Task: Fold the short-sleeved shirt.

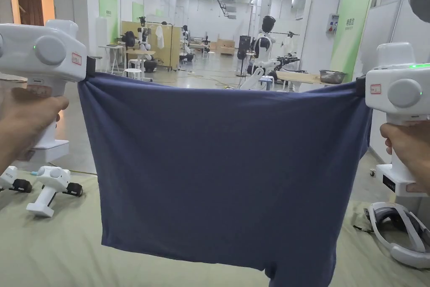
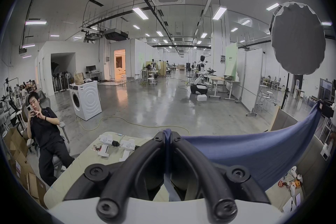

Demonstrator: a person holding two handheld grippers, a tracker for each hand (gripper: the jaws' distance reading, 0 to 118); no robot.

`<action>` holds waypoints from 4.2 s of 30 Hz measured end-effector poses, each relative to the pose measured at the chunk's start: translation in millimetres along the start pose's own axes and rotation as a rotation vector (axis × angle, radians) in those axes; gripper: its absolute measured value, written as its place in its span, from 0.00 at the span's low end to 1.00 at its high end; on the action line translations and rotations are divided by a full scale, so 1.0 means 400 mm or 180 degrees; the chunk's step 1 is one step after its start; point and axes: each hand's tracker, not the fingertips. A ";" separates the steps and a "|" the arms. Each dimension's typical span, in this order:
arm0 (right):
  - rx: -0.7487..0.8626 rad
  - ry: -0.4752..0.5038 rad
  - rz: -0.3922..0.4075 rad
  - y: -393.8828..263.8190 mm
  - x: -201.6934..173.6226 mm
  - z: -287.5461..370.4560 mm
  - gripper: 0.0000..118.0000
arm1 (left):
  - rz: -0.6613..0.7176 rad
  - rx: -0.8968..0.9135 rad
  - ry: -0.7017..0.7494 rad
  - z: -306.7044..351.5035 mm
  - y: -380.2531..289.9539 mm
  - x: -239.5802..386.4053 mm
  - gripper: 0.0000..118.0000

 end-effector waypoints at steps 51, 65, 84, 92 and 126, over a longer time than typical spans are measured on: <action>-0.1329 0.0333 0.0016 -0.965 -0.007 0.858 0.05 | 0.0072 -0.1221 -0.0341 0.686 -1.068 -0.095 0.05; -0.2467 0.0483 0.0269 -1.269 -0.014 0.894 0.05 | 0.0066 -0.2244 -0.0355 0.658 -1.339 -0.114 0.05; -0.1102 0.0159 -0.0114 -1.061 -0.117 0.778 0.52 | -0.0202 -0.1502 -0.0291 0.566 -1.231 -0.017 0.56; -0.0136 0.0095 -0.0474 -0.947 -0.244 0.754 0.39 | -0.0031 -0.0406 -0.0235 0.591 -1.063 0.149 0.23; -0.0458 0.0508 -0.0443 -1.017 -0.343 0.731 0.07 | 0.0142 -0.2394 -0.0182 0.634 -1.295 -0.101 0.08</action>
